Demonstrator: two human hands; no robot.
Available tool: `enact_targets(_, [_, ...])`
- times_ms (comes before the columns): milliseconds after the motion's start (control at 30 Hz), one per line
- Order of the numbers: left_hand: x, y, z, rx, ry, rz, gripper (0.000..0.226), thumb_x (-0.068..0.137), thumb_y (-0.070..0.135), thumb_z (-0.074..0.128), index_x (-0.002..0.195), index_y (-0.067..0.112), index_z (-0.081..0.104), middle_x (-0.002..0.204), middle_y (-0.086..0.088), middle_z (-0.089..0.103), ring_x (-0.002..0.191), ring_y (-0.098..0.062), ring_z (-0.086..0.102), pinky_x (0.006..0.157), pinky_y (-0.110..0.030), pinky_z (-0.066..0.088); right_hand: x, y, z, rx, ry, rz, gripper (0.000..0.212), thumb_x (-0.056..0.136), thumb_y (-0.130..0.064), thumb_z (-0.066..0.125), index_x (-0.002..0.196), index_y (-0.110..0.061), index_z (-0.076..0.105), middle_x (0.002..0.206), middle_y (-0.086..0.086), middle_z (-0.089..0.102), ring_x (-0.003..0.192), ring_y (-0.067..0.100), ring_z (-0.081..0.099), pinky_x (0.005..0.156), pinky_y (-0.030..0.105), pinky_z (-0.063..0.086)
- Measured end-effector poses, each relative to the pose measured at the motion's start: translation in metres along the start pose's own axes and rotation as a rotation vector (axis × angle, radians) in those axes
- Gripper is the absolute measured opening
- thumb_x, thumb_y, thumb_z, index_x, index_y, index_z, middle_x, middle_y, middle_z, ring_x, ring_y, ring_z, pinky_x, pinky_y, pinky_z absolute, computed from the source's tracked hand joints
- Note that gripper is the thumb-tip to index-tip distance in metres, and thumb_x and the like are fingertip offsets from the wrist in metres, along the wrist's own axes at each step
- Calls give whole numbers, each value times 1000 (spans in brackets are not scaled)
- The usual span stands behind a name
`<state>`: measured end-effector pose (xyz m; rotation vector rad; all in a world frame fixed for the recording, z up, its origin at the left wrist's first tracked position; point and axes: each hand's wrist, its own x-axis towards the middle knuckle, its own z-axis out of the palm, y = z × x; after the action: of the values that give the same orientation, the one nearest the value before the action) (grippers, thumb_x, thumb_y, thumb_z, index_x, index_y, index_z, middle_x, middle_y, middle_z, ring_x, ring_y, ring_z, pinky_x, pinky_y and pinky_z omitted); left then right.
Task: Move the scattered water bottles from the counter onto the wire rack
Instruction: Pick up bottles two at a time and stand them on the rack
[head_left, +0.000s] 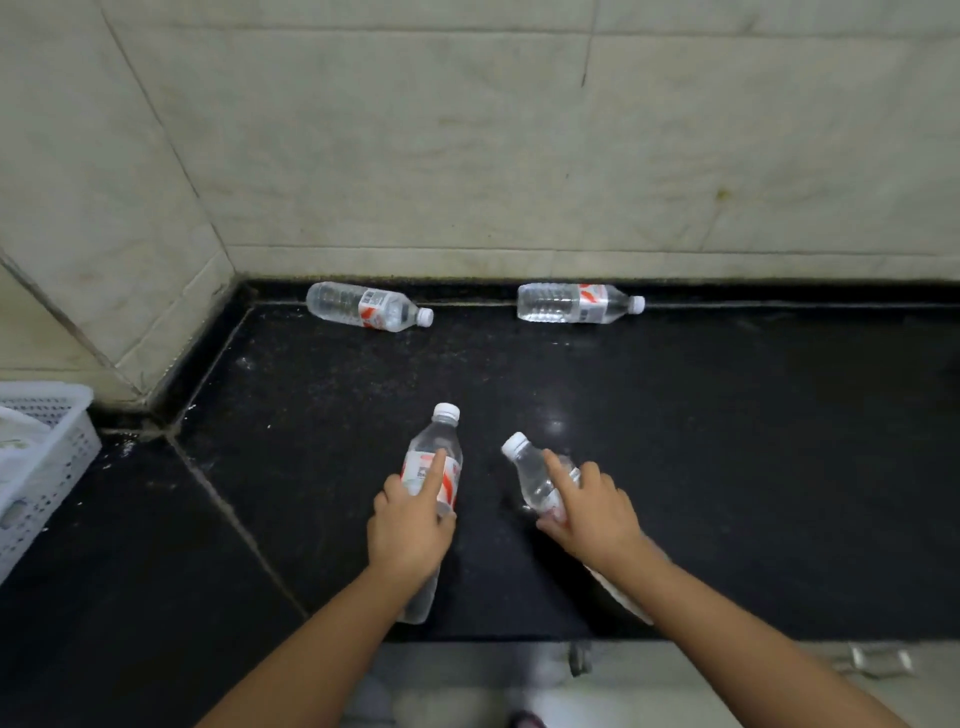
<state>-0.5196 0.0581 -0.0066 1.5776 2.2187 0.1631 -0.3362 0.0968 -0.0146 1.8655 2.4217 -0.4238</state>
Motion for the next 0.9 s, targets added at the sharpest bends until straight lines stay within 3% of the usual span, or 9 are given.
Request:
enact_targets(167, [-14, 81, -21, 39, 125, 214, 68, 92, 35, 46, 146, 39, 5, 130, -15, 32, 117, -31, 40, 95, -38, 42, -34, 57, -58, 201, 216, 52, 81, 86, -43, 57, 147, -22, 8, 131, 15, 38, 112, 31, 48, 92, 36, 42])
enact_targets(400, [-59, 251, -19, 45, 321, 464, 68, 92, 36, 47, 147, 35, 6, 137, -18, 27, 119, -33, 38, 97, -39, 40, -98, 184, -144, 338, 578, 185, 86, 83, -38, 63, 147, -17, 9, 129, 19, 36, 111, 33, 47, 92, 37, 42])
enact_targets(667, [-117, 466, 18, -84, 408, 632, 65, 92, 34, 46, 147, 32, 11, 134, -20, 31, 117, -35, 39, 96, -42, 39, -165, 362, -224, 274, 797, 223, 85, 82, -36, 64, 147, -15, 13, 121, 23, 41, 108, 36, 47, 90, 39, 40])
enact_targets(900, [-144, 603, 35, -166, 494, 819, 68, 92, 33, 48, 147, 31, 9, 135, -22, 30, 116, -35, 39, 96, -42, 39, -210, 484, -280, 203, 941, 334, 85, 83, -36, 63, 147, -16, 11, 124, 24, 40, 112, 35, 45, 93, 39, 39])
